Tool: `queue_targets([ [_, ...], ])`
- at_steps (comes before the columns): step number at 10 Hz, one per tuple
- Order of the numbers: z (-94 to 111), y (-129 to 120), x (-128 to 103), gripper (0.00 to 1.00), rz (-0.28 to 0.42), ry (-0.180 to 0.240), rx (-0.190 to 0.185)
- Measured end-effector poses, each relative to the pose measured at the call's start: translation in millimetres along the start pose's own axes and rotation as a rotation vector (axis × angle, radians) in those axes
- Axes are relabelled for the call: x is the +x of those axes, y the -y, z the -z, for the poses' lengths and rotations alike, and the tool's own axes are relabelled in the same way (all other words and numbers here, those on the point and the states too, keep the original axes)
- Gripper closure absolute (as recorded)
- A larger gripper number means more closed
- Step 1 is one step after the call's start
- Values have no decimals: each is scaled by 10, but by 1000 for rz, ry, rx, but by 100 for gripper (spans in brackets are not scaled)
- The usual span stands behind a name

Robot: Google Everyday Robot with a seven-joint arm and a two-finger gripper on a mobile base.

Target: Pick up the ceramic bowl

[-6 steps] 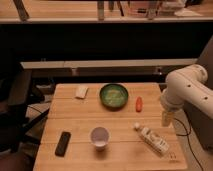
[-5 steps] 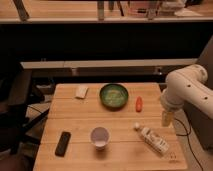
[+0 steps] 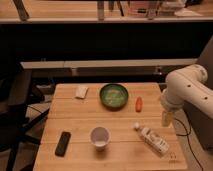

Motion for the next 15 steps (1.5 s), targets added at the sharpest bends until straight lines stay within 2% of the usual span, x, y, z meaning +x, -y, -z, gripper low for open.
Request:
queue_targets([
  [12,-5,23,-7,20,8,-7,7],
  [15,-21,338,-338,20,92,-35,56],
])
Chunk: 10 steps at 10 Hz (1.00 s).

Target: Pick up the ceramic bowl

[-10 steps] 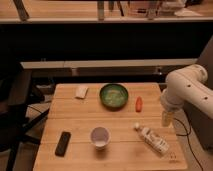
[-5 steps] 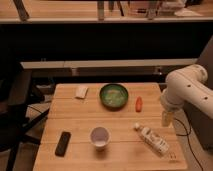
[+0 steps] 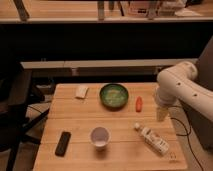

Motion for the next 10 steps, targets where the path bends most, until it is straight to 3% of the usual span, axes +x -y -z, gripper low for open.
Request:
queue_targets([
  [5,-35,148,-84,20,70,-24,46],
  [6,-62,249,-204,20,102,-22,63],
  [10,-133,383,-293,20,182,-34,105],
])
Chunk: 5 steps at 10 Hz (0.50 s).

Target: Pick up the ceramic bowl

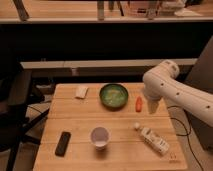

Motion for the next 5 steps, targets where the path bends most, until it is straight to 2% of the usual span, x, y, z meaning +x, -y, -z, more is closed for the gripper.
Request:
queue_targets([
  [2,-69,81,-55,20,37,2,18],
  [4,-147,204,-130,20,114,4,49],
  [5,-163,211,-136,20,122,4,56],
])
